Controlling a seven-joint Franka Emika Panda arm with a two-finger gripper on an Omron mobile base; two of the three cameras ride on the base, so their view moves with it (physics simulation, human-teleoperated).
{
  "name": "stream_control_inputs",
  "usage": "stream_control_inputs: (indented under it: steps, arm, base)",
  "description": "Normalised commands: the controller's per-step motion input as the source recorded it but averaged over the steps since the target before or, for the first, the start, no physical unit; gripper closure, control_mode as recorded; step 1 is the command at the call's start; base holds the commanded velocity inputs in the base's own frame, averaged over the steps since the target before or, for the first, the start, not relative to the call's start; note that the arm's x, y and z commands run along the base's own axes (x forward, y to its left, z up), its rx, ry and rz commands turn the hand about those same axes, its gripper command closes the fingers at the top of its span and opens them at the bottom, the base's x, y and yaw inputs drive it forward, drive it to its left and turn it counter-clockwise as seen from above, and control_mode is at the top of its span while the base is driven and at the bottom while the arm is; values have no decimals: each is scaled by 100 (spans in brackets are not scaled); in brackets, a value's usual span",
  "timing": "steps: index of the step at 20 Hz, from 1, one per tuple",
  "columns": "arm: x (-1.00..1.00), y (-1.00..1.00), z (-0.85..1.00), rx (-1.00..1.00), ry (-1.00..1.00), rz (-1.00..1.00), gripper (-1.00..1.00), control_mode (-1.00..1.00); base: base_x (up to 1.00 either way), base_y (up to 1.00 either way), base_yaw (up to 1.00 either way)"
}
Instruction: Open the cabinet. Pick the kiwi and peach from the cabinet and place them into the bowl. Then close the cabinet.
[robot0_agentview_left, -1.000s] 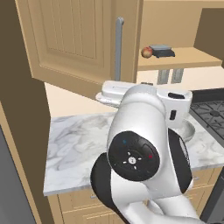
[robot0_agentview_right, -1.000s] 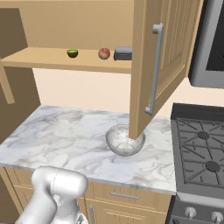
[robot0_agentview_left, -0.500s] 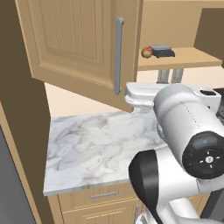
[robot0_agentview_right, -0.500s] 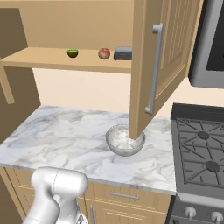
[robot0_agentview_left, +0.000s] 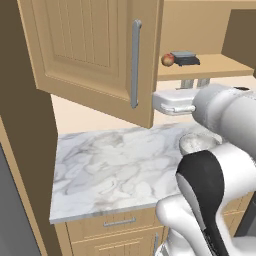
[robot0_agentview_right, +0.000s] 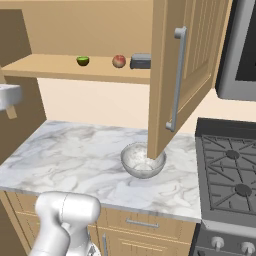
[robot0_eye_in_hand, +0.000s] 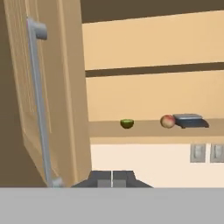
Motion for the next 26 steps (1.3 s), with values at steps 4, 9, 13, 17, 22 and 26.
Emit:
stream_control_inputs:
  steps: [4,9,13,17,22,26]
  arm:
    - [34,-4,0,2,16,33,100,-100]
    - [35,-1,-3,3,13,30,100,-100]
    - [42,0,-12,2,8,30,100,-100]
    - [39,0,-18,2,3,27,100,-100]
    - [36,0,-17,2,1,23,100,-100]
    - [39,0,-18,2,0,23,100,-100]
  base:
    - [0,0,0]
    - [0,0,0]
    - [0,0,0]
    - [0,0,0]
    - [0,0,0]
    - [0,0,0]
